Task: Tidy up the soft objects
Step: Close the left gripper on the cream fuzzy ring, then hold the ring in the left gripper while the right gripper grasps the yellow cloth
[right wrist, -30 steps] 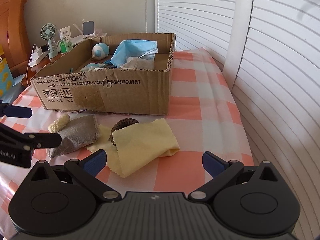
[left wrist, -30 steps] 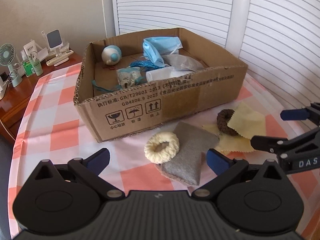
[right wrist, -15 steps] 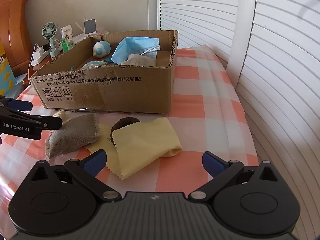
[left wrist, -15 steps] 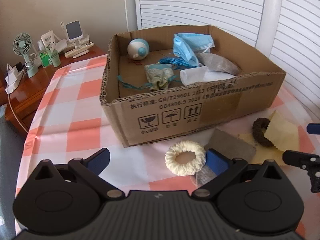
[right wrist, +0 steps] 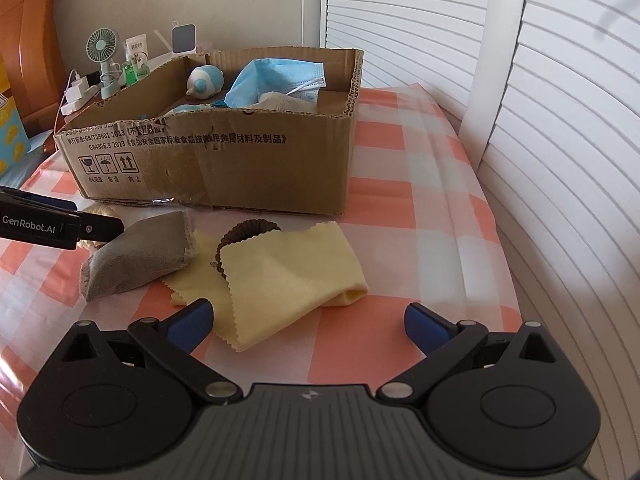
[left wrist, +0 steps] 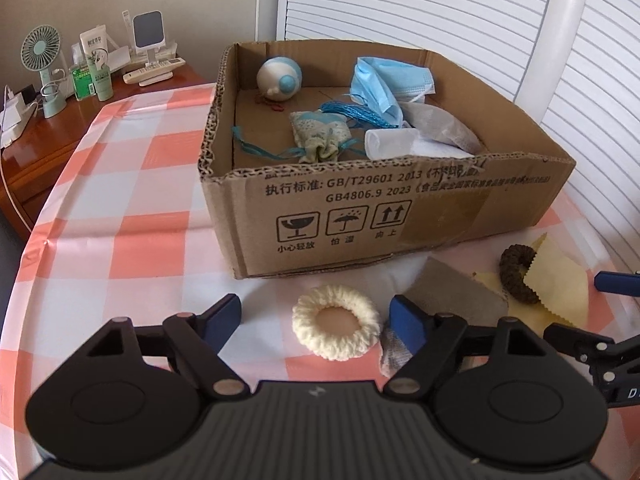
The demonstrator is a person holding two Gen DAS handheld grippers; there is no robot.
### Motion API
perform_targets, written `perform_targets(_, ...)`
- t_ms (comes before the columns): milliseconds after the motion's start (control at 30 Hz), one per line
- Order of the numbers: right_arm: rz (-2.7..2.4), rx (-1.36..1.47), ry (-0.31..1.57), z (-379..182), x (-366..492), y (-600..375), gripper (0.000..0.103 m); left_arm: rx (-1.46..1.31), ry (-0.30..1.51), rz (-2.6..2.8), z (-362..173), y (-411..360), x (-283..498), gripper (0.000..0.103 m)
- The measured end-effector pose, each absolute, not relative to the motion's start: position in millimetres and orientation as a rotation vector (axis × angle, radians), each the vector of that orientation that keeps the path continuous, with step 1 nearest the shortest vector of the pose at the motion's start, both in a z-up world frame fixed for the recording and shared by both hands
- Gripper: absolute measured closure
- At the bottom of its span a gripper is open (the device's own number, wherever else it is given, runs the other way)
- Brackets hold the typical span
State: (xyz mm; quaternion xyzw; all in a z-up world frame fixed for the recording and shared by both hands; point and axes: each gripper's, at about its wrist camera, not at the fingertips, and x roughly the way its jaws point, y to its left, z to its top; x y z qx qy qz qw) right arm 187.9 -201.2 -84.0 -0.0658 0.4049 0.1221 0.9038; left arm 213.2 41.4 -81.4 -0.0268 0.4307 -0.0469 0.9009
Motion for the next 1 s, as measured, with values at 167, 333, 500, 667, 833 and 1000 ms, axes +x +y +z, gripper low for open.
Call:
perform_targets(167,0.253,-0.135,0.833,-84,188,-201,0.0,-0.051,0.883,-0.093,-81,38,210,0.037)
perform_targets(333,0.252,-0.139,0.832,-84,188,-201,0.0,0.018,0.869,-0.084,-80,32,205,0.059)
perform_targets(500,0.254,-0.129,0.827,-83,188,-202,0.0,0.018,0.856,-0.103,-79,35,204,0.061)
perform_targets(667,0.249,-0.127,0.821,-83,191,-203,0.0,0.012,0.854,-0.095,-79,37,203,0.061)
perform_targets(833,0.276,-0.157,0.808,-85,197,-195,0.001,0.01,0.85,-0.093,-80,36,203,0.061)
perform_targets(1000,0.308,-0.179,0.805,-86,196,-187,0.01,0.008,0.849,-0.094,-80,36,203,0.061)
